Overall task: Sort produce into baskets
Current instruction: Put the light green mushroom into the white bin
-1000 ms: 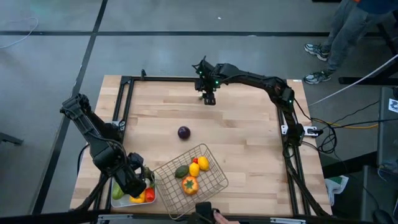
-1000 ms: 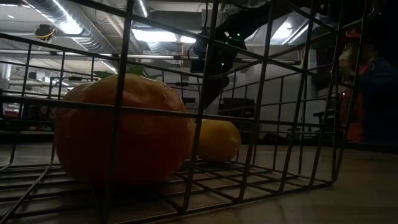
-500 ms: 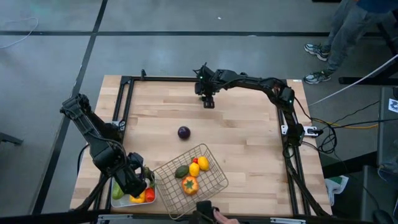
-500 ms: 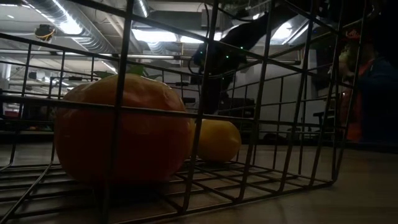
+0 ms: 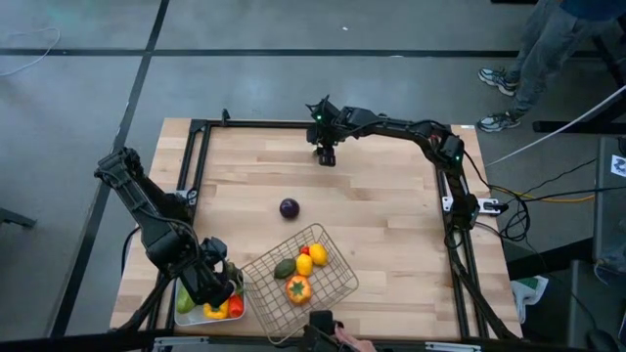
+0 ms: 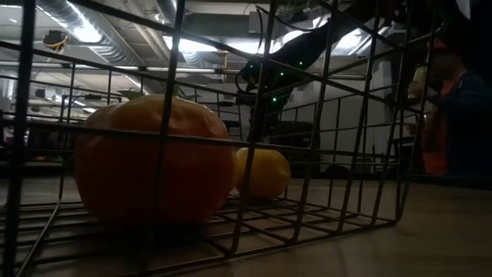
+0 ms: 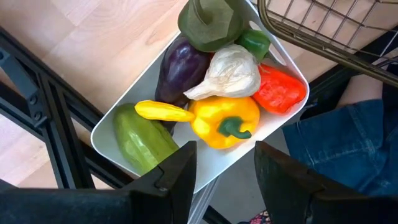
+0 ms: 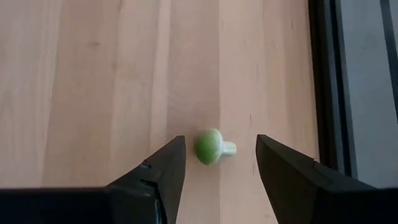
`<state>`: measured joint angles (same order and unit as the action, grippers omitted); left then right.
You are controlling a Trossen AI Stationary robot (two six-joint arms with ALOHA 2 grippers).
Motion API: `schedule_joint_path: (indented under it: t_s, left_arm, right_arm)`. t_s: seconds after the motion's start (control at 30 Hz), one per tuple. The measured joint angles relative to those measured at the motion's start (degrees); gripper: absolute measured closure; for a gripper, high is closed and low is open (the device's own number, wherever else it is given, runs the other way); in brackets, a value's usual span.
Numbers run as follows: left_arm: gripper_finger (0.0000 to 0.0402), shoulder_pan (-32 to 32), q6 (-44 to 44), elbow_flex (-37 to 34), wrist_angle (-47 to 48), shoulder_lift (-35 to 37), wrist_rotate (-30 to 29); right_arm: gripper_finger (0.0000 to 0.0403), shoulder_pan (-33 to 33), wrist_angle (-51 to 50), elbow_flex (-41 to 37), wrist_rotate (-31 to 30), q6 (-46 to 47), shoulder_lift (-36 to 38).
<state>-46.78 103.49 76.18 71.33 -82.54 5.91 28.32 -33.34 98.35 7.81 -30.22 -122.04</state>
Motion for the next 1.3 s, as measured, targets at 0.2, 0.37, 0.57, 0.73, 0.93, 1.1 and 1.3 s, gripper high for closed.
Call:
schedule_joint_path:
  t_s: [0.2, 0.37, 0.57, 0.73, 0.93, 1.1, 1.3]
  left_arm:
    - [0.0247, 0.0, 0.05, 0.0, 0.0, 0.0, 0.0]
    - [0.0247, 0.0, 0.05, 0.0, 0.0, 0.0, -0.2]
    - [0.0247, 0.0, 0.05, 0.0, 0.0, 0.0, -0.22]
    - [0.0247, 0.0, 0.07, 0.0, 0.02, 0.0, -0.22]
    - [0.0247, 0.0, 0.19, -0.02, 0.0, 0.0, -0.33]
    - [0.0247, 0.0, 0.14, -0.02, 0.0, -0.02, -1.68]
    - [0.0247, 0.02, 0.14, -0.02, 0.0, -0.01, -3.62]
  right_arm:
    - [0.021, -0.11, -2.22, 0.0, -2.15, -3.07, 0.0]
    - [0.021, 0.26, -7.06, 0.02, -2.25, -11.53, 0.0]
    - [0.021, 0.25, -8.52, 0.02, -2.24, -21.82, 0.0]
    - [0.021, 0.22, -6.61, 0.02, -2.27, -25.42, -0.38]
    - [0.021, 0.22, -7.08, 0.07, -5.73, -30.97, -1.07]
    - [0.021, 0.25, -6.89, 0.08, -5.15, -38.61, -1.26]
    - [0.021, 0.22, -4.33, 0.13, -4.73, -39.68, -1.84]
